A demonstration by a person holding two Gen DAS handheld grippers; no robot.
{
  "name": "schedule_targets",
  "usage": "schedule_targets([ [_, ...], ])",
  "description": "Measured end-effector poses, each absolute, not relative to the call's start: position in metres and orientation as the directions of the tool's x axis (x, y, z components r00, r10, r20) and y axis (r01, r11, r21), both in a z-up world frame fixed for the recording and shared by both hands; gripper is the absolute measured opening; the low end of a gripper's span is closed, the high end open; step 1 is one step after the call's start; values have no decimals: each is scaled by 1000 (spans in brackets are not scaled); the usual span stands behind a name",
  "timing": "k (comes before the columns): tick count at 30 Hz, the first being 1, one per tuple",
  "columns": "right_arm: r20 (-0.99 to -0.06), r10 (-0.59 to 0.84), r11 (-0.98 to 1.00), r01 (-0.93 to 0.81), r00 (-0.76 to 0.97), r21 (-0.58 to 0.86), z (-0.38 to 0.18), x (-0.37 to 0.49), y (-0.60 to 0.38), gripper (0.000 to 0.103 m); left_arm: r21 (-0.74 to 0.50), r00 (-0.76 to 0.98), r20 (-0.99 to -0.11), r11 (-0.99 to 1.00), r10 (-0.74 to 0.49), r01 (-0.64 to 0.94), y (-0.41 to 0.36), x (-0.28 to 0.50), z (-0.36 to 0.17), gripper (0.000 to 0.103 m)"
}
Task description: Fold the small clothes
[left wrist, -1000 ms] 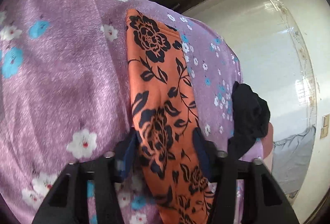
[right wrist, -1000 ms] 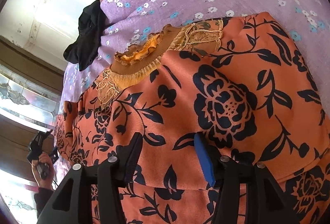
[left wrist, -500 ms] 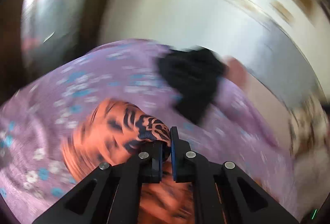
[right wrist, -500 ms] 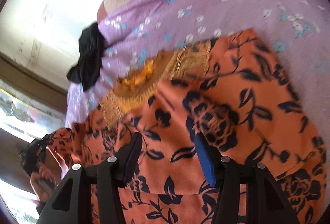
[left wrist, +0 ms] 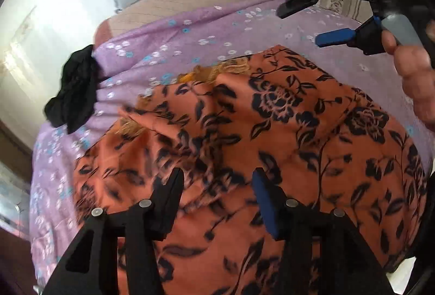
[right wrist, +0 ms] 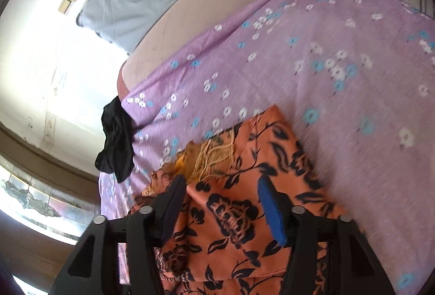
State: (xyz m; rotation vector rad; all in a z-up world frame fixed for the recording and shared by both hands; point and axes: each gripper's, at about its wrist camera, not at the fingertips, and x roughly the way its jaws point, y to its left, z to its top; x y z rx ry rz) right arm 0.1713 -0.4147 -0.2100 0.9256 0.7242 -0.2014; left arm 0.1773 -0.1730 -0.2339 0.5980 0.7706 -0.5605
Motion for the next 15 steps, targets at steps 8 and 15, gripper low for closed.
schedule_targets([
  [8,-647,191,720,343,738,603,-200,180,-379,67,88,680,-717,948,-153,306,-34,222,-190,70],
  [15,-716,158,936,128,680,328,-187,228,-271,67,6,481,-877,999,22,-34,40,290,-247,70],
])
